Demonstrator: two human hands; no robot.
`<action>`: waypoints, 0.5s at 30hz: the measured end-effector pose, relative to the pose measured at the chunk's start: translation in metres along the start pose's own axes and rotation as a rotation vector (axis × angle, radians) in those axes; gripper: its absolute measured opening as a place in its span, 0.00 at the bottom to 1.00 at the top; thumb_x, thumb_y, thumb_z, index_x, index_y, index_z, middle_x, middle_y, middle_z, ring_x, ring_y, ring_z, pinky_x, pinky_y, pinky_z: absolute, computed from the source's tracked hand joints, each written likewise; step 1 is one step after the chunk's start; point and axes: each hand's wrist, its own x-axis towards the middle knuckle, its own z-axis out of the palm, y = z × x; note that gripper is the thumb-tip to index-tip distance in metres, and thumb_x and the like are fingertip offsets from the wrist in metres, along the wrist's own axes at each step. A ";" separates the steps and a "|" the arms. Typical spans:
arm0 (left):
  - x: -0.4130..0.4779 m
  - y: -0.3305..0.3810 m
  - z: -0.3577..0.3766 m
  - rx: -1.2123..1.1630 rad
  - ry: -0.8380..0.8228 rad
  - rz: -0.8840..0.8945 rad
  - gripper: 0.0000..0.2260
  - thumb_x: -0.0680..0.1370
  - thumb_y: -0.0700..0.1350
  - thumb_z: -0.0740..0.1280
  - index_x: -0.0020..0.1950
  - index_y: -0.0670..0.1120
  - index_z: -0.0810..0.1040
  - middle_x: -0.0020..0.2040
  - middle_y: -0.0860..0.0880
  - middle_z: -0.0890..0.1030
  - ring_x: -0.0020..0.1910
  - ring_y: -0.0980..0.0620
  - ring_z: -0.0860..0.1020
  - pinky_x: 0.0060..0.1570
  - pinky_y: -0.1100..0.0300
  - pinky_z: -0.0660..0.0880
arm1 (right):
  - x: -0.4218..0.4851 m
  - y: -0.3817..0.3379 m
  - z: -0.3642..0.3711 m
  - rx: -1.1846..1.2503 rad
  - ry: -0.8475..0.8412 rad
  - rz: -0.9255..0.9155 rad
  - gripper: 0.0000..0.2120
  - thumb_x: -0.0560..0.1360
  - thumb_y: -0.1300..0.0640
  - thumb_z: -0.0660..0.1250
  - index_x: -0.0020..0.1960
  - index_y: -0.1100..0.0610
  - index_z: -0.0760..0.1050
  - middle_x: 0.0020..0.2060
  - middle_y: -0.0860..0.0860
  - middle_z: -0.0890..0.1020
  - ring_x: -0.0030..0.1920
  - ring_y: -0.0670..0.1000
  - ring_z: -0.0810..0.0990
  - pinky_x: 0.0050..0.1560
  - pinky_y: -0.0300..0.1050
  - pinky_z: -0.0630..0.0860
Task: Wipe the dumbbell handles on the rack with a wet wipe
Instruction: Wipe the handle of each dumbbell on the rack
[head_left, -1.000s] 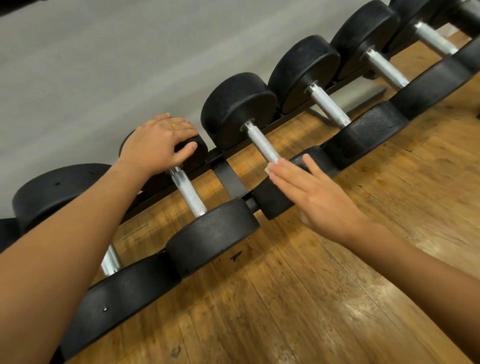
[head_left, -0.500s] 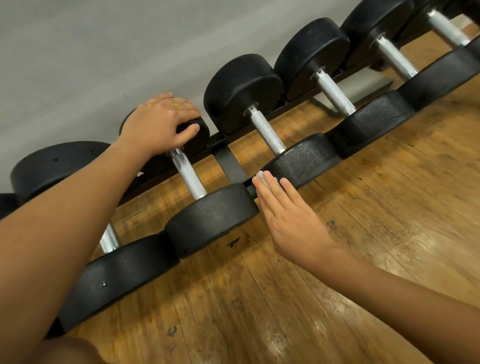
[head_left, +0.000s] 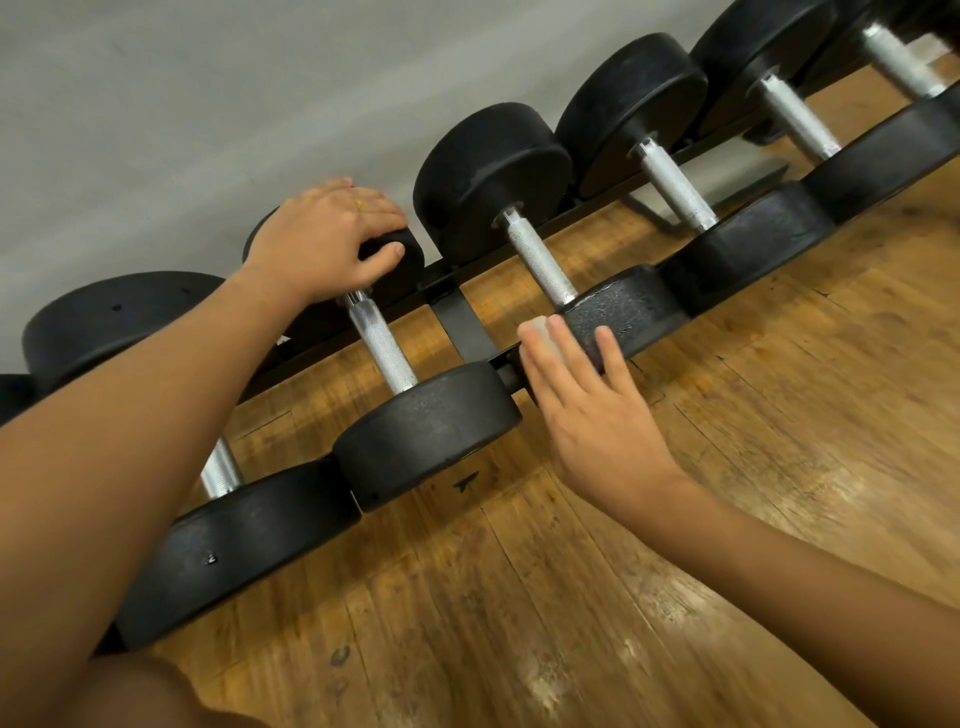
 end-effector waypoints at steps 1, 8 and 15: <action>0.000 0.000 0.000 0.001 -0.004 0.003 0.23 0.83 0.56 0.57 0.68 0.44 0.80 0.66 0.44 0.82 0.68 0.44 0.78 0.73 0.45 0.66 | 0.002 0.008 -0.005 0.045 0.013 0.034 0.37 0.77 0.53 0.54 0.81 0.63 0.44 0.81 0.60 0.42 0.81 0.60 0.39 0.78 0.65 0.39; 0.001 -0.001 -0.001 -0.006 -0.008 0.016 0.24 0.82 0.56 0.57 0.68 0.44 0.81 0.65 0.44 0.82 0.67 0.44 0.78 0.73 0.45 0.66 | 0.011 0.085 0.000 0.623 0.067 0.331 0.39 0.80 0.37 0.50 0.82 0.58 0.46 0.82 0.53 0.47 0.81 0.49 0.43 0.80 0.55 0.44; 0.001 -0.001 -0.001 -0.017 -0.021 0.012 0.24 0.82 0.57 0.56 0.68 0.44 0.81 0.65 0.44 0.82 0.67 0.44 0.78 0.73 0.45 0.65 | -0.003 0.080 0.019 0.835 0.244 0.263 0.38 0.80 0.38 0.53 0.81 0.61 0.54 0.80 0.53 0.56 0.80 0.51 0.53 0.77 0.59 0.59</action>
